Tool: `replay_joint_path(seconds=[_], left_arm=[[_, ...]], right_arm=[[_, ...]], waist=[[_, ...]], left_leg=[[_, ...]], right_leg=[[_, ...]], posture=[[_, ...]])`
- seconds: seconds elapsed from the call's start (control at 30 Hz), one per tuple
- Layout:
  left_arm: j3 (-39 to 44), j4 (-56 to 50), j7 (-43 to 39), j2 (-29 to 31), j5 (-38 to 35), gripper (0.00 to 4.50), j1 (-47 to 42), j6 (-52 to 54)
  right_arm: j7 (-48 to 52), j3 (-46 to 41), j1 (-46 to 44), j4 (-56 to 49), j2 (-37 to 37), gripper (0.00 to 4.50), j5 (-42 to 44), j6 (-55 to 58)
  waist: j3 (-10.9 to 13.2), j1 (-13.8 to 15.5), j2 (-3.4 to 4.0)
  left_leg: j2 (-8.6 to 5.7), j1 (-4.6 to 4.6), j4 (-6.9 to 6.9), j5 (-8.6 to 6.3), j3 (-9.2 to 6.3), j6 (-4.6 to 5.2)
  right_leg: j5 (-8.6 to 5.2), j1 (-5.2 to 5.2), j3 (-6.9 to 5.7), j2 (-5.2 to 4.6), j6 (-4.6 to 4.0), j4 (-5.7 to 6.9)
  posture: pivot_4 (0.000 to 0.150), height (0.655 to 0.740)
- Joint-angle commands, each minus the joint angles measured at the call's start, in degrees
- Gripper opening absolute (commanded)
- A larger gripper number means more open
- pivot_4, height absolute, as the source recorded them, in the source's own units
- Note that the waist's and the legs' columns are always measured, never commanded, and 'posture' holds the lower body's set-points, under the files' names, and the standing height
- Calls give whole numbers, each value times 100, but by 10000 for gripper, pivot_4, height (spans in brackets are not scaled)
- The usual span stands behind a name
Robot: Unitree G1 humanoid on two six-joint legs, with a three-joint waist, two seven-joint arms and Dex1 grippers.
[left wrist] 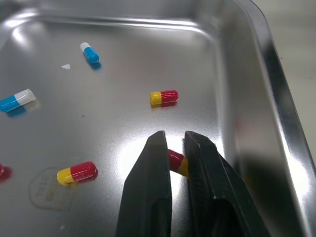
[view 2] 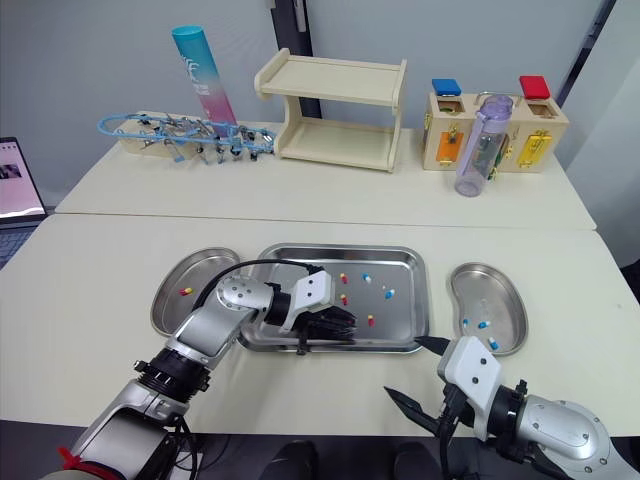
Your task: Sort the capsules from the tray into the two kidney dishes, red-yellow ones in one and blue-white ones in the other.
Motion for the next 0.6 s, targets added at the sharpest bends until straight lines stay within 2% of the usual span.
replay_joint_path(seconds=[0.03,0.13,0.6], left_arm=[[70,3,-7,-72,-87,1518,-27,92],[168,-106,-31,-77,-220,316,-90,175],[887,-1030,-131,484,-1018,316,-107,1111]], right_arm=[[-16,-73,-40,-221,-26,45000,67,-53],[-5,-75,-57,-188,-25,45000,60,-70],[75,-28,-240,18,-27,45000,37,-135]], waist=[[0,1,0],[0,0,0],[1,1,-1]], left_leg=[[0,0,0,0,0,0],[0,-1,1,0,0,0],[0,-3,2,0,-1,0]], right_leg=[[0,0,0,0,0,0],[0,-1,0,0,0,0],[0,-2,-1,0,0,0]], posture=[[1500,7400],[1500,7400],[1500,7400]])
